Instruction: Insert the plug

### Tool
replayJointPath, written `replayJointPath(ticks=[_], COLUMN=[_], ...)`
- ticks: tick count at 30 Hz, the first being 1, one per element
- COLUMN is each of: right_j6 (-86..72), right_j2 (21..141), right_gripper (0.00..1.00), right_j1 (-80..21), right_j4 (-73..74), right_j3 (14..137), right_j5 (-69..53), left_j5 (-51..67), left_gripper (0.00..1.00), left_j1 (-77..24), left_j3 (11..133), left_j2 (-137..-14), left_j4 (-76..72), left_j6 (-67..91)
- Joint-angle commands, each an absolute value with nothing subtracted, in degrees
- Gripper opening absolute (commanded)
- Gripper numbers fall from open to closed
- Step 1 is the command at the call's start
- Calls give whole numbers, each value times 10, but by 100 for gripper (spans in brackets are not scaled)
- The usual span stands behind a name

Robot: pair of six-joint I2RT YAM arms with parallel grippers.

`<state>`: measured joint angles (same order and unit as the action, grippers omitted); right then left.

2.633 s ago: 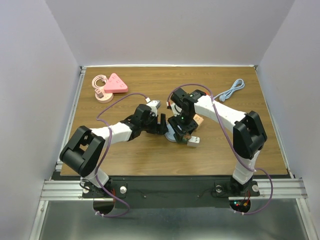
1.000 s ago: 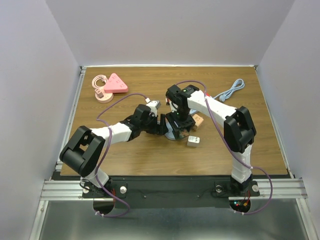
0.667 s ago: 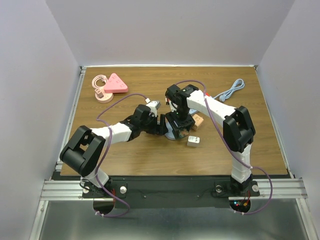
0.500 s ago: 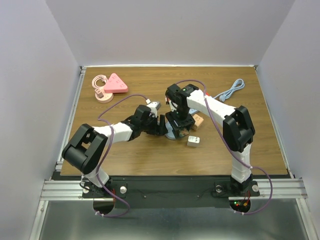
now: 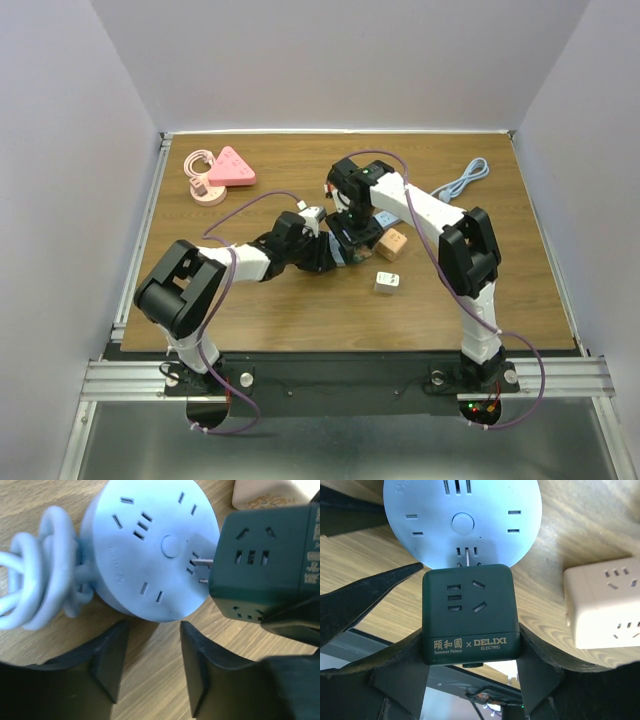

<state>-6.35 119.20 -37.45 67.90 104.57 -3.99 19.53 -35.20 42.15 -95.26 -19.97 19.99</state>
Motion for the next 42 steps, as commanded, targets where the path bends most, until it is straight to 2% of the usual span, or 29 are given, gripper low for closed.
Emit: replayJointPath(ticks=[1, 5, 8, 14, 17, 24, 32, 42], right_j6=[-38, -26, -11, 40, 64, 91, 90, 92], right_j2=[1213, 1221, 1225, 1235, 1247, 1269, 1275, 1258], right_gripper=[10, 12, 14, 16, 17, 17, 18, 18], right_j1=[-365, -358, -351, -345, -345, -341, -341, -340], right_j4=[633, 633, 634, 644, 657, 670, 670, 664], right_j3=[1074, 1092, 1109, 1139, 1160, 1193, 1222, 1181], right_j5=[-18, -18, -29, -47, -58, -75, -93, -106], left_j5=[209, 217, 212, 172, 149, 41, 5, 4], left_gripper=[53, 48, 48, 65, 70, 73, 80, 81], left_j1=[-354, -354, -354, -354, -350, -314, -284, -284], left_j3=[439, 453, 443, 436, 430, 411, 433, 490], left_j2=[-976, -987, -969, -885, -839, -795, -831, -906], left_j4=[-197, -189, -187, -155, -149, -165, -184, -229], left_j6=[188, 185, 182, 160, 155, 180, 171, 149])
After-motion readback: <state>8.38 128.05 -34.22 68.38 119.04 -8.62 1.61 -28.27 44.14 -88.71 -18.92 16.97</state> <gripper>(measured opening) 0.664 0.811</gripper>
